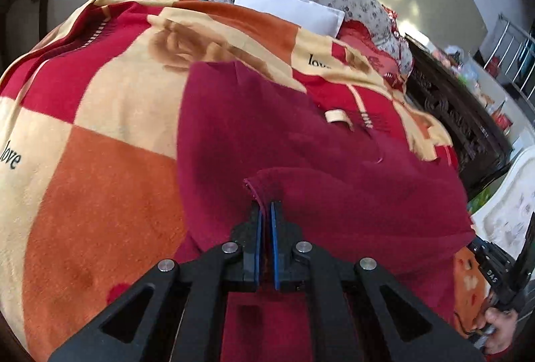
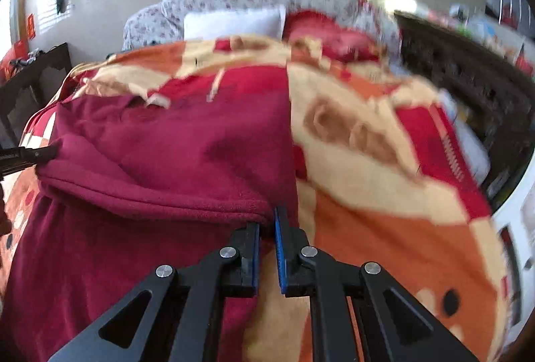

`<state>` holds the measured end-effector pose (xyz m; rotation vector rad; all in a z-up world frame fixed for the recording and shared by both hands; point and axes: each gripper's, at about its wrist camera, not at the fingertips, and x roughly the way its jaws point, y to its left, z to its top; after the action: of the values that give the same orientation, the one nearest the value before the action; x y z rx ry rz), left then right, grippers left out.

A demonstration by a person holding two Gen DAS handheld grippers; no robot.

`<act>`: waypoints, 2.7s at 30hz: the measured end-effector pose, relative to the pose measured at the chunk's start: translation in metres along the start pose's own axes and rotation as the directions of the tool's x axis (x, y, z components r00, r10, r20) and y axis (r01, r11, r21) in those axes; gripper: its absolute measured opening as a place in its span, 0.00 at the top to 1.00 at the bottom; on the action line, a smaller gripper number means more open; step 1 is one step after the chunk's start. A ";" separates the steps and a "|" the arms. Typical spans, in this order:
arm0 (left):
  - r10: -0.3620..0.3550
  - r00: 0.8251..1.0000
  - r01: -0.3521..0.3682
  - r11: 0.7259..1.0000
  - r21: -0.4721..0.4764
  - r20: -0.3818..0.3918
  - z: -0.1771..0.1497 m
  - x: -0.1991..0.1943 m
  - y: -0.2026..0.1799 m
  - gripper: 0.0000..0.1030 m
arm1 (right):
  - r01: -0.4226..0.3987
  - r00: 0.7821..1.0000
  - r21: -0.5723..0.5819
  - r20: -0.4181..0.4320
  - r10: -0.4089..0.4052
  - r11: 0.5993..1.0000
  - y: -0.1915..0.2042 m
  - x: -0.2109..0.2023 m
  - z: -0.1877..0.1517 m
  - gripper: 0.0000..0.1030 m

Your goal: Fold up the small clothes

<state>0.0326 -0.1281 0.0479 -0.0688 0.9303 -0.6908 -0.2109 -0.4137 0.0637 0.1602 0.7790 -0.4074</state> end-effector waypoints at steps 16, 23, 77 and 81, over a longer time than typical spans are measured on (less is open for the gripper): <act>-0.043 0.999 0.043 0.999 -0.020 0.004 -0.005 -0.006 0.009 0.95 | -0.222 0.973 0.252 -0.014 0.232 0.942 -0.031 0.043 0.079 0.27; -0.077 0.995 0.075 0.996 0.041 0.066 0.012 -0.029 -0.003 0.96 | -0.259 0.966 0.254 0.046 0.256 0.932 -0.037 0.058 0.078 0.82; 0.019 0.996 -0.028 0.995 0.098 0.089 -0.020 0.010 0.002 0.38 | -0.149 0.988 -0.445 -0.102 0.115 0.883 0.072 0.066 0.086 0.23; -0.004 0.996 -0.003 0.996 0.084 0.086 -0.020 0.012 0.006 0.37 | -0.212 0.976 -0.437 -0.141 0.167 0.874 0.064 0.077 0.086 0.47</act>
<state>0.0254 -0.1258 0.0255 -0.0239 0.8181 -0.7211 -0.0795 -0.4030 0.0686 -0.1802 0.9270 -0.0232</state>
